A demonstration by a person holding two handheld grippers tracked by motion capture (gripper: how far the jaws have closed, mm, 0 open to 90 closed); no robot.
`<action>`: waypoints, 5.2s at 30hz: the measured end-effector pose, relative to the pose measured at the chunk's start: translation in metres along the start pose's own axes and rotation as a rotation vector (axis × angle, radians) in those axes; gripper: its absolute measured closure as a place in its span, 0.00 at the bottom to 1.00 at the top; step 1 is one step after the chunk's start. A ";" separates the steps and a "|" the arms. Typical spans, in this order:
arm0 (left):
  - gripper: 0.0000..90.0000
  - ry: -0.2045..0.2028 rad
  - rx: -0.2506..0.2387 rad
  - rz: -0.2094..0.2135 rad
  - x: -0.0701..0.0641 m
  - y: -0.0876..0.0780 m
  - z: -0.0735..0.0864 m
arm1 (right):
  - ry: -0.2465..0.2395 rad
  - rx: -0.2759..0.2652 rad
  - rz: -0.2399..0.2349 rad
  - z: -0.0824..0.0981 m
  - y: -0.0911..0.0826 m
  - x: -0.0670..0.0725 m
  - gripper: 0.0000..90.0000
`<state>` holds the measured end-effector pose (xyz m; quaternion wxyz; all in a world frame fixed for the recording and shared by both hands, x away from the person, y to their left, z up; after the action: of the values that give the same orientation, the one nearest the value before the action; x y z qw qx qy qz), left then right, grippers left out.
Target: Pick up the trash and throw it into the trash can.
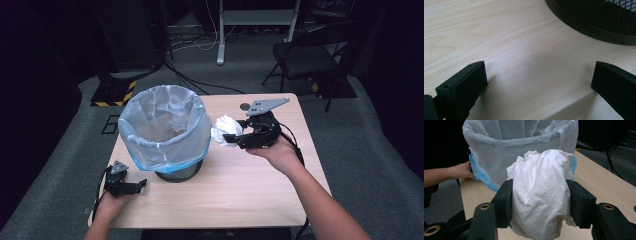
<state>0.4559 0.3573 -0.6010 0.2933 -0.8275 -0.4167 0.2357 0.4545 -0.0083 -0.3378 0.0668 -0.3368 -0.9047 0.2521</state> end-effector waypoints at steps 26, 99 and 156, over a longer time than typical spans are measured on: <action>0.00 0.000 -0.002 0.004 -0.001 0.000 0.000 | -0.045 -0.094 -0.045 -0.075 0.015 0.023 0.49; 0.00 0.004 -0.001 0.008 -0.001 0.000 0.000 | -0.075 -0.073 -0.045 -0.082 0.073 0.052 0.31; 0.00 0.004 -0.001 0.008 -0.001 0.000 0.000 | 0.029 -0.045 0.186 0.103 0.026 -0.022 0.34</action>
<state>0.4550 0.3563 -0.6011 0.2927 -0.8298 -0.4130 0.2349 0.4567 -0.0481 -0.4387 0.0488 -0.4242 -0.8740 0.2319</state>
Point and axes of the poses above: each handheld gripper's, and its own axes: y roughly forward along the jaws, z roughly out of its underside, x roughly to its left, the point moved 10 cm from there along y, roughly forward along the jaws, and after that the axes turned 11 degrees about z, right-handed, at the moved point
